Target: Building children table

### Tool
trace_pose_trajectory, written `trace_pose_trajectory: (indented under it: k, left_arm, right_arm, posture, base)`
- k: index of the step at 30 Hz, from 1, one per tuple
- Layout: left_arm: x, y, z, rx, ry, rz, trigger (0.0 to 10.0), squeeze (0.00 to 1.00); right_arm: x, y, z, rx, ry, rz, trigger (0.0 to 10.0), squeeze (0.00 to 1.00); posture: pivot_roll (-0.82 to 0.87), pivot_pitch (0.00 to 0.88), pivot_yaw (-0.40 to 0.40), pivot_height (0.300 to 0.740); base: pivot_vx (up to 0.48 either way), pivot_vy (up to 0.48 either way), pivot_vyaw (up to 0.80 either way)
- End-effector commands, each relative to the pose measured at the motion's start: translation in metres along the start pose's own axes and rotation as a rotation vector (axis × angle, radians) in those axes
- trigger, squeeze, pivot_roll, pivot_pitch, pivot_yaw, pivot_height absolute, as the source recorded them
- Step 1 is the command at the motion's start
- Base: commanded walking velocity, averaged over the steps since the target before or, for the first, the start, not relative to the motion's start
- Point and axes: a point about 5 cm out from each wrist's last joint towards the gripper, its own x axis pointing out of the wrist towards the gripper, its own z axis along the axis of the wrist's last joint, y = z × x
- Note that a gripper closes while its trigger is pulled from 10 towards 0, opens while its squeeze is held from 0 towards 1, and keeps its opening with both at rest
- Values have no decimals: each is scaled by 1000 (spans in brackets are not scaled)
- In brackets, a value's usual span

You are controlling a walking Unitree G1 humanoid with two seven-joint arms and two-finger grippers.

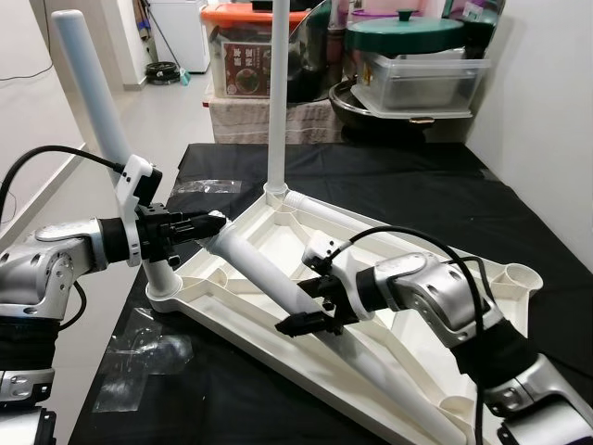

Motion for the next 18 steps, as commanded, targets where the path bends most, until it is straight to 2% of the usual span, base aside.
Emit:
trace_pose_trajectory:
  k: [1, 11, 16, 17, 18]
  left_arm:
    - [5, -7, 16, 84, -26, -41, 10000, 0]
    - [7, -6, 16, 92, -24, -43, 10000, 0]
    - [8, -7, 19, 160, -52, -47, 10000, 0]
    - [8, -8, 19, 176, -59, -51, 10000, 1000]
    - [8, -8, 19, 176, -59, -51, 10000, 1000]
  right_arm:
    - [5, -6, -15, 38, 61, -64, 0, 0]
    - [2, 0, -17, 12, 66, -17, 0, 0]
    - [2, 1, -15, -18, 58, -8, 0, 0]
    - [1, 1, -14, -23, 53, -11, 0, 0]
    - [1, 1, -14, -23, 53, -11, 0, 0]
  posture:
    - [-14, 0, -36, 740]
    - [-20, 0, -30, 740]
    - [-21, 0, -32, 740]
    - [-20, 0, -33, 740]
    - [-20, 0, -33, 740]
  base:
    - [0, 0, 0]
    - [0, 0, 0]
    - [0, 0, 0]
    - [0, 0, 0]
    - [0, 0, 0]
